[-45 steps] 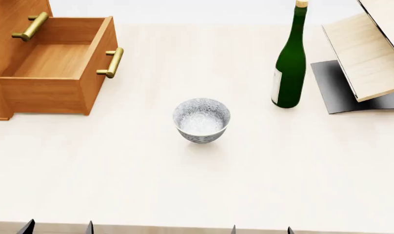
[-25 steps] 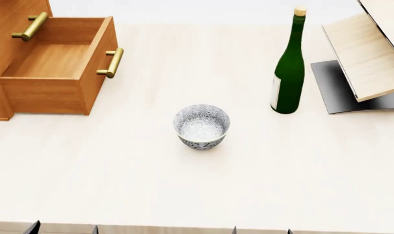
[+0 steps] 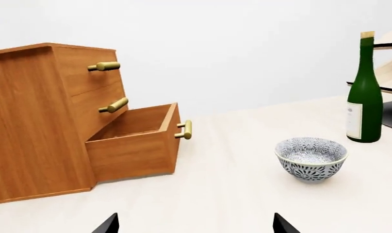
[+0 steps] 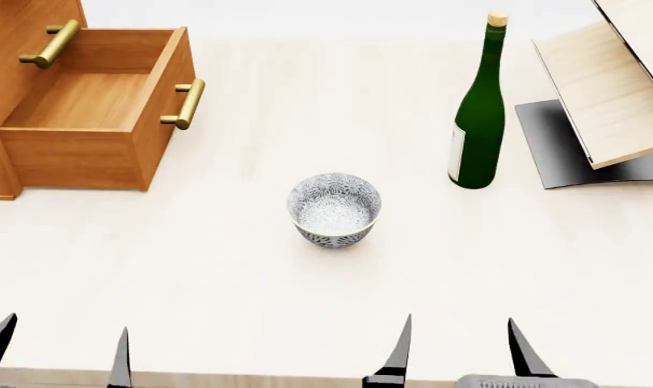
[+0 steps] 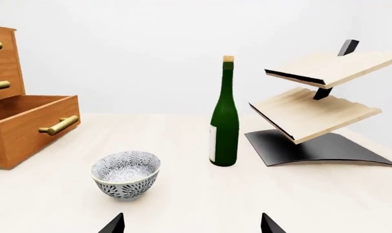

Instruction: Close the bottom drawer of the cabinet.

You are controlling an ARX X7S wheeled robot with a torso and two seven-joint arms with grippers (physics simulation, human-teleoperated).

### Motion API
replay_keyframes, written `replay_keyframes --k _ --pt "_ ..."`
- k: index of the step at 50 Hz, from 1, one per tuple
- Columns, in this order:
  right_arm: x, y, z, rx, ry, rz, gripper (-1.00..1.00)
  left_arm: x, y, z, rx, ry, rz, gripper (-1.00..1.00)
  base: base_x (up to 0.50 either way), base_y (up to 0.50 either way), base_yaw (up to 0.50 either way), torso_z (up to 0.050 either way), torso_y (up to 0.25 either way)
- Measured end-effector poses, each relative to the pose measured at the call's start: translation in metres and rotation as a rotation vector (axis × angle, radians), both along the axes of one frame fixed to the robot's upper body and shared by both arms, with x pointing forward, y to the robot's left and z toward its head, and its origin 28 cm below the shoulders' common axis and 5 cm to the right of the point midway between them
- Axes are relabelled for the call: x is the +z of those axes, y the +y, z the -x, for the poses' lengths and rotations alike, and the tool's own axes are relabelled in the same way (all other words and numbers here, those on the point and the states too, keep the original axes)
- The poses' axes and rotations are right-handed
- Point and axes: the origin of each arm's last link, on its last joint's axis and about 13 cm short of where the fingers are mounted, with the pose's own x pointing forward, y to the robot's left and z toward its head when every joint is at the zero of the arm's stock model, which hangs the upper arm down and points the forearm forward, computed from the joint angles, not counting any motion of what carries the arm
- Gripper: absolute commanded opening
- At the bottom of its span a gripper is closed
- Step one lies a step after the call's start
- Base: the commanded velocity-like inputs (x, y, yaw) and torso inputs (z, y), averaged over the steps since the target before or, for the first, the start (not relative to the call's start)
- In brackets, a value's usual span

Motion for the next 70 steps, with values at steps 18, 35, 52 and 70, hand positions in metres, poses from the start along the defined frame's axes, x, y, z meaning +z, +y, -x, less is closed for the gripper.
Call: replay_keyframes --k 18,35,52,70 --pt "0.059 0.000 0.015 -0.001 -0.143 0.007 1.00 0.060 -0.001 0.018 0.020 -0.134 -0.029 1.00 0.00 0.00 0.00 0.000 0.000" --pt "0.076 0.002 0.026 0.029 -0.203 0.010 1.00 0.080 -0.001 0.030 0.029 -0.190 -0.038 1.00 0.00 0.09 0.00 0.000 0.000" --pt "0.074 0.003 0.029 0.050 -0.206 0.001 1.00 0.083 0.000 0.033 0.038 -0.201 -0.053 1.00 0.00 0.50 0.00 0.000 0.000" --pt "0.072 0.001 0.029 0.042 -0.208 -0.011 1.00 0.083 -0.001 0.033 0.038 -0.206 -0.070 1.00 0.00 0.50 0.00 0.000 0.000"
